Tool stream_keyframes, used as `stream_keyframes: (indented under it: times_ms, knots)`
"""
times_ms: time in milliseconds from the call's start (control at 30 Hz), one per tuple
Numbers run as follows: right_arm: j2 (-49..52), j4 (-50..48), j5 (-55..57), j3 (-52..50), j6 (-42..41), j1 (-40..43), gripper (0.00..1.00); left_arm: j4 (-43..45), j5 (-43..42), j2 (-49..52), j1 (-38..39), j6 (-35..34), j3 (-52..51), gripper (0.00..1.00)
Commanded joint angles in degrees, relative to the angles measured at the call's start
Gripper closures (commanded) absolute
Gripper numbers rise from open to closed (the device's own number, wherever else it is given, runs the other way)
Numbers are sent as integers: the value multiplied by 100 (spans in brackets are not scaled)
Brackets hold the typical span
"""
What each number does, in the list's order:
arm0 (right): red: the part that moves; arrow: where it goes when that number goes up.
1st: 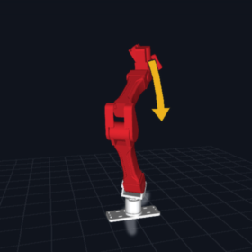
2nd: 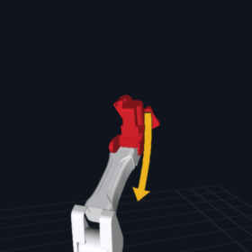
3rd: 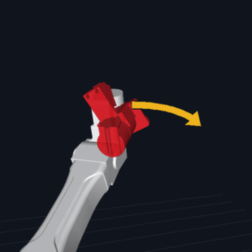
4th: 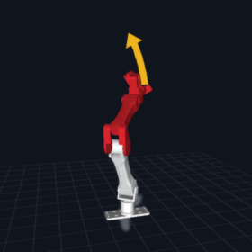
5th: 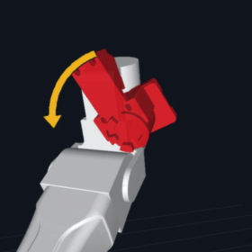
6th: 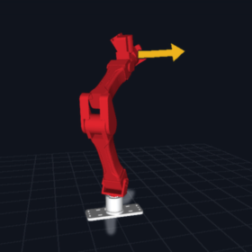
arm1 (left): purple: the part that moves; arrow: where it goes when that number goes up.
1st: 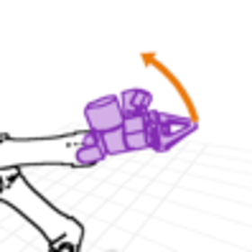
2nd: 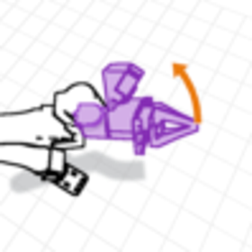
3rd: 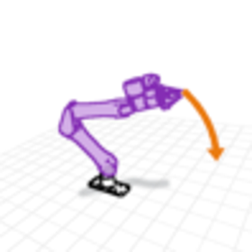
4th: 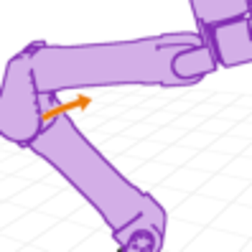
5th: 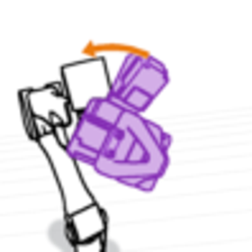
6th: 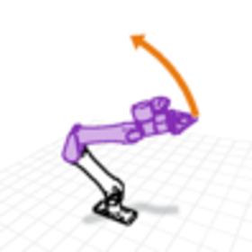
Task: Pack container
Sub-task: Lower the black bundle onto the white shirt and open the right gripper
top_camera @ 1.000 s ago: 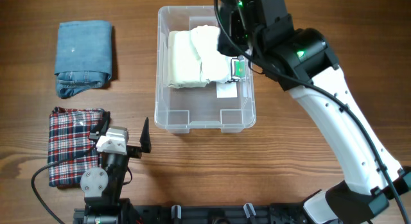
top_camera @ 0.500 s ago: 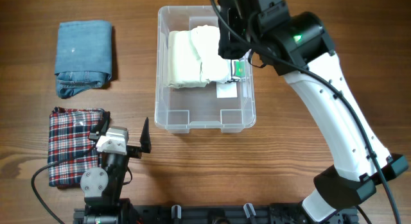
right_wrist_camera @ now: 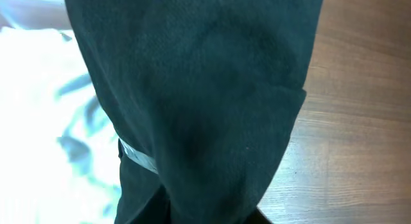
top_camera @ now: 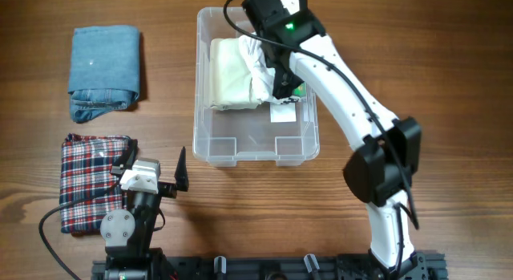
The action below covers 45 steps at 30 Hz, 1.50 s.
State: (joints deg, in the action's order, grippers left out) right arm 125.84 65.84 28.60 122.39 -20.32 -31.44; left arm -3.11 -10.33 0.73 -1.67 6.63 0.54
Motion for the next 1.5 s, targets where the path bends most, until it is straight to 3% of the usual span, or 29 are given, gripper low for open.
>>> stream_keyframes:
  times_ms: [0, 167, 267, 433, 567, 600, 667, 800, 833, 867, 1033, 1233, 1333, 1467]
  knots:
    - [136, 22, 378, 103, -85, 11, 45, -35, 35, -57, -48, 66, -20, 0]
    - [173, -247, -654, 103, 90, -136, 32, -35, 35, -57, -48, 66, -22, 0]
    - [173, -487, -1163, 103, 372, -249, 31, -35, 35, -57, -48, 66, -22, 0]
    - [37, -313, -26, 105, 168, -282, 30, -35, 35, -57, -48, 66, -20, 0]
    - [-293, -282, 254, 105, 210, -278, 33, -35, 35, -57, -48, 66, -22, 0]
    - [-400, -284, 481, 105, 162, -264, 37, -35, 35, -57, -48, 66, -22, 0]
    - [-586, -328, 743, 105, 44, -188, 54, -35, 37, -57, -48, 66, -22, 0]
    - [-719, -520, 417, 105, 31, 96, 84, -35, 35, -57, -48, 66, -22, 0]
    - [-719, -518, 295, 105, -4, 164, 87, -35, 37, -57, -48, 66, -22, 0]
    - [-719, -514, 31, 105, -90, 251, 95, -35, 35, -57, -48, 66, -22, 0]
    - [-782, -466, -1443, 105, -87, 566, 96, -35, 35, -57, -48, 66, -22, 0]
    - [-1552, -549, -4218, 105, -85, 717, 82, -35, 35, -57, -48, 66, -22, 0]
    - [-2037, -964, -5053, 105, -72, 774, 83, -35, 35, -57, -48, 66, -22, 0]
    - [-2485, -1974, -6546, 105, -1121, 1200, 88, -35, 37, -57, -48, 66, -22, 0]
